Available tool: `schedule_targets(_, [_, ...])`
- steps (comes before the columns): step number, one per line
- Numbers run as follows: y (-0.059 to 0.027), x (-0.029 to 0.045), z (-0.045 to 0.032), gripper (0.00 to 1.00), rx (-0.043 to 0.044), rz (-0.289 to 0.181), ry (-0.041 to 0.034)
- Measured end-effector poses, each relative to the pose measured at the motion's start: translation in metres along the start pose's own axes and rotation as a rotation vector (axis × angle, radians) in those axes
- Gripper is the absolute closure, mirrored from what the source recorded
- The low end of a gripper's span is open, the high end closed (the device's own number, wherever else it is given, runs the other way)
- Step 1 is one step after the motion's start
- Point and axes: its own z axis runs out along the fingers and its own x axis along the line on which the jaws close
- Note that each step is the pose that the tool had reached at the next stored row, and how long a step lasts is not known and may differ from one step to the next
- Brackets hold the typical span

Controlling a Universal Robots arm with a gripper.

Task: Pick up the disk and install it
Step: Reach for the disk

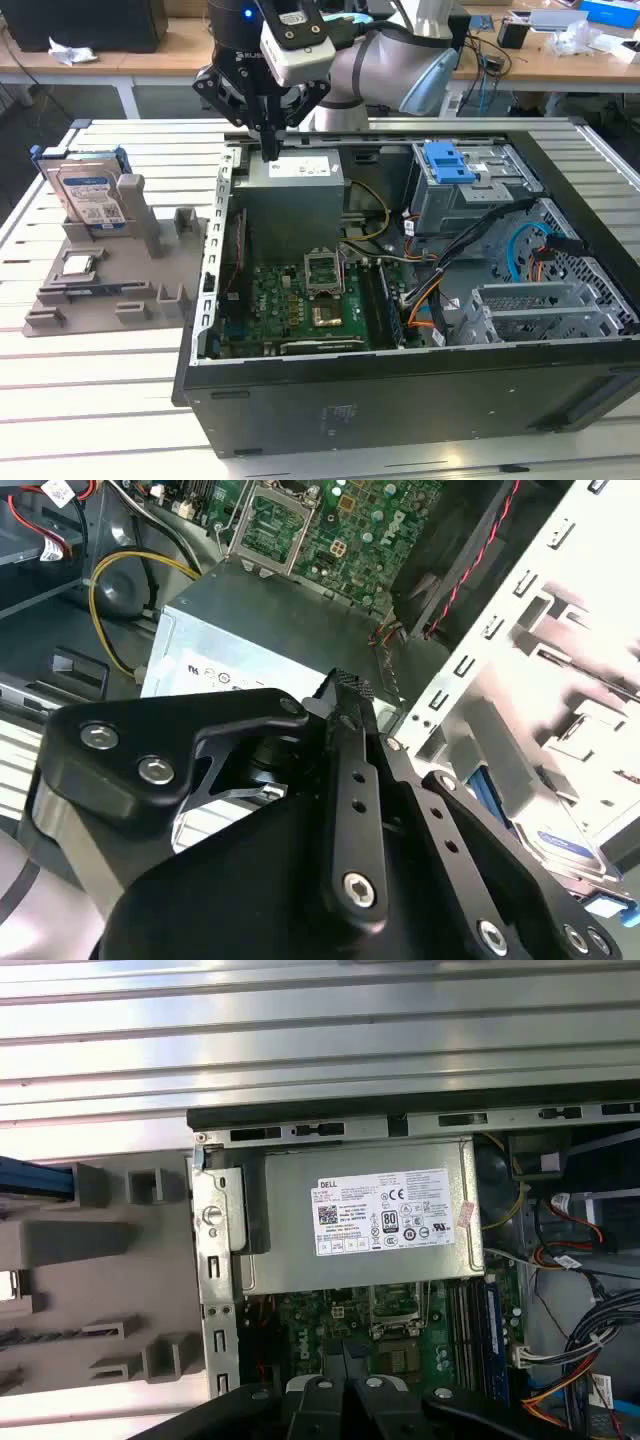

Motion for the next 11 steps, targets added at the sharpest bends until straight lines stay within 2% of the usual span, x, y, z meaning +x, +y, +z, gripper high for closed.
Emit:
schedule_targets(1, [0.0,0.0005,0.0001,0.9,-0.0001,0.0,-0.0001])
schedule_targets(5, [-0.0008,0.0107,-0.0003,0.9,0.0,0.0,0.0])
schedule_targets(11, [-0.0021,0.0282,-0.0007,0.9,0.0,0.0,0.0])
